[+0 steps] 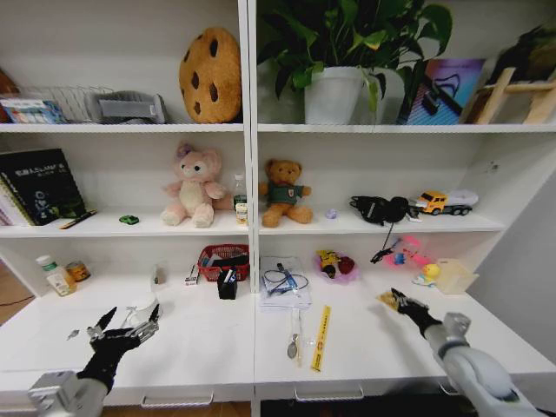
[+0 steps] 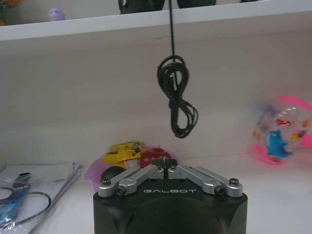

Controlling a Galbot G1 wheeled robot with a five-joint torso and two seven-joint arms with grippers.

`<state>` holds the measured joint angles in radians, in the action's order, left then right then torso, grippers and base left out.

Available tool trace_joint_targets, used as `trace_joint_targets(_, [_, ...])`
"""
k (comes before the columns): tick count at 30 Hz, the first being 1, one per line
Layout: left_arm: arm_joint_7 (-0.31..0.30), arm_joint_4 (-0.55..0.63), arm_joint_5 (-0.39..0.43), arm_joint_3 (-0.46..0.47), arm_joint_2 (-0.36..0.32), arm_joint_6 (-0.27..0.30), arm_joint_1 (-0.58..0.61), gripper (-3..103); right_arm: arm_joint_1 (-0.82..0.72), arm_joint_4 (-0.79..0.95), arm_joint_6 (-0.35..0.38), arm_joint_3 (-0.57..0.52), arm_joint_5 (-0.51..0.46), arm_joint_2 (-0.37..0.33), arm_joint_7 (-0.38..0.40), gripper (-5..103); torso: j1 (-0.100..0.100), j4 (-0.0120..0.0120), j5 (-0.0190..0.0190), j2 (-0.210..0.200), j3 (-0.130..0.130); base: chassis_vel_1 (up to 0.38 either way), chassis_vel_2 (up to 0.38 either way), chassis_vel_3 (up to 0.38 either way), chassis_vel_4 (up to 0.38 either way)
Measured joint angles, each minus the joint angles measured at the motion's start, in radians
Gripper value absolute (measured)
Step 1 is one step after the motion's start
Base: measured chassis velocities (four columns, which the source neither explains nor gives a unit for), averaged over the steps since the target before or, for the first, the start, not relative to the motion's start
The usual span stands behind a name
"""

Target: Organize the objects on the table.

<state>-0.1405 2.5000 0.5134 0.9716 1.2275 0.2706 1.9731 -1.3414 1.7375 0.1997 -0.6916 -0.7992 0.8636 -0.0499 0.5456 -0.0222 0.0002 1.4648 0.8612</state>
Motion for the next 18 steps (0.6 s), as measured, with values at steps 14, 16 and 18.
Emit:
trace_joint_targets(14, [0.000,0.000,0.000,0.000,0.000,0.000,0.000,100,0.362,-0.302,-0.122,0.288,0.126,0.054,-0.038,0,0.000,-0.0002,-0.0003,0.000,0.000,0.000,0.000,0.000,0.000])
trace_joint_targets(16, [0.000,0.000,0.000,0.000,0.000,0.000,0.000,100,0.387,-0.329,-0.137,0.309,0.135,0.067,-0.038,0,0.000,-0.0002,-0.0002,0.000,0.000,0.000,0.000,0.000,0.000])
trace_joint_targets(18, [0.000,0.000,0.000,0.000,0.000,0.000,0.000,100,0.430,-0.377,-0.166,0.341,0.150,0.086,-0.039,0,0.000,0.0000,-0.0002,0.000,0.000,0.000,0.000,0.000,0.000])
